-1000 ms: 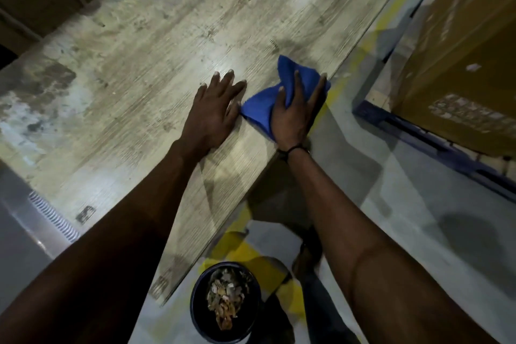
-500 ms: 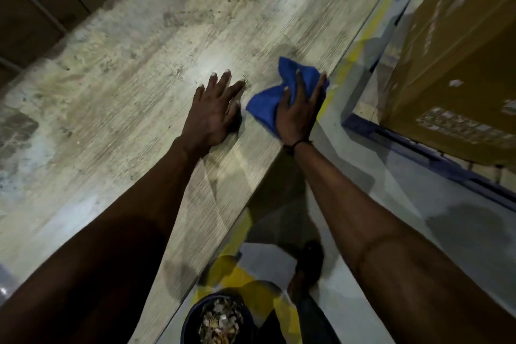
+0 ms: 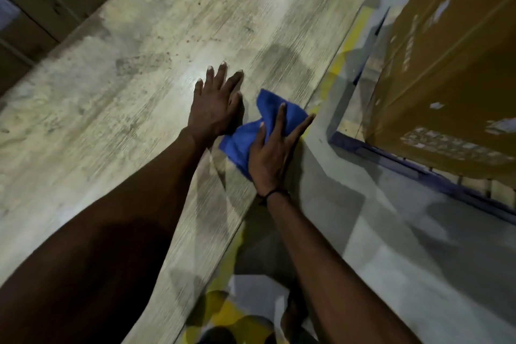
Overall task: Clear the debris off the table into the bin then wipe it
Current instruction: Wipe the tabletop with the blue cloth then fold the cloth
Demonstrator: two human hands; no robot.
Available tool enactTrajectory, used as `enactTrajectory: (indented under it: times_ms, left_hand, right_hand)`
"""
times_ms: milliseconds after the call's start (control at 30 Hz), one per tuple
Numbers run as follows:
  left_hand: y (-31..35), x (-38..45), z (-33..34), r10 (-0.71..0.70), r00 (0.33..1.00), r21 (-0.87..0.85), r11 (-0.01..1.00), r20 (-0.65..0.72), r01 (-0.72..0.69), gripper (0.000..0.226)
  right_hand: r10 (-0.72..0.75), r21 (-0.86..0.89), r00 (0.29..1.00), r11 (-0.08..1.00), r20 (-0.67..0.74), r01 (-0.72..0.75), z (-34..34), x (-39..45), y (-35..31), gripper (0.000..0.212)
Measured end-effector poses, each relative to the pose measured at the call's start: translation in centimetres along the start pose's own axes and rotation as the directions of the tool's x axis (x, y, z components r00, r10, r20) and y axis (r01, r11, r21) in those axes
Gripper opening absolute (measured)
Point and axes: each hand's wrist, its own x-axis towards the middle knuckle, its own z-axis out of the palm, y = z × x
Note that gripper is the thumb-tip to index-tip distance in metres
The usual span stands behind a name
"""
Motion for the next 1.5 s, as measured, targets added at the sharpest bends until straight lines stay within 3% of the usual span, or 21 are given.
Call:
enactTrajectory:
  times_ms: [167, 367, 700, 867, 967, 1100, 1233, 1500]
  left_hand:
    - [0.9, 3.8, 1.0, 0.002, 0.999, 0.050, 0.999, -0.049, 0.000, 0.060]
    - [1.3, 7.2, 1.1, 0.022, 0.998, 0.080, 0.997, -0.054, -0.018, 0.061]
    - [2.8, 13.0, 0.8, 0.032, 0.999, 0.029, 0.999, -0.004, -0.032, 0.065]
    - [3.8, 15.1, 1.5, 0.020, 0.999, -0.034, 0.999, -0.050, -0.021, 0.053]
    - [4.9, 18.4, 1.5, 0.081, 0.996, -0.053, 0.995, -0.022, -0.082, 0.052]
    - [5.9, 22.2, 1.6, 0.163, 0.987, -0.031, 0.986, 0.012, -0.163, 0.056]
    - [5.9, 24.9, 2.2, 0.187, 0.982, -0.038, 0.982, 0.008, -0.187, 0.051]
    - [7.7, 29.0, 2.5, 0.160, 0.987, -0.072, 0.984, -0.035, -0.162, 0.055]
  right_hand:
    - [0.021, 0.045, 0.998, 0.999, 0.053, -0.023, 0.9, 7.7, 1.2, 0.060]
    - [-0.044, -0.154, 0.997, 0.987, 0.066, 0.053, 0.5, 4.4, 1.6, 0.063]
    - [-0.152, -0.352, 0.982, 0.918, 0.108, 0.181, 2.3, 19.4, 3.4, 0.066]
    - [-0.183, -0.378, 0.978, 0.902, 0.101, 0.208, 1.6, 18.3, 2.9, 0.065]
    - [-0.195, -0.412, 0.974, 0.883, 0.115, 0.225, 1.5, 18.0, 2.8, 0.067]
    - [-0.206, -0.461, 0.970, 0.854, 0.127, 0.242, 2.7, 26.4, 3.9, 0.065]
    - [-0.124, -0.410, 0.987, 0.899, 0.104, 0.156, 2.8, 33.5, 4.3, 0.068]
    - [-0.049, -0.336, 0.989, 0.937, 0.139, 0.093, 2.4, 23.8, 3.5, 0.066]
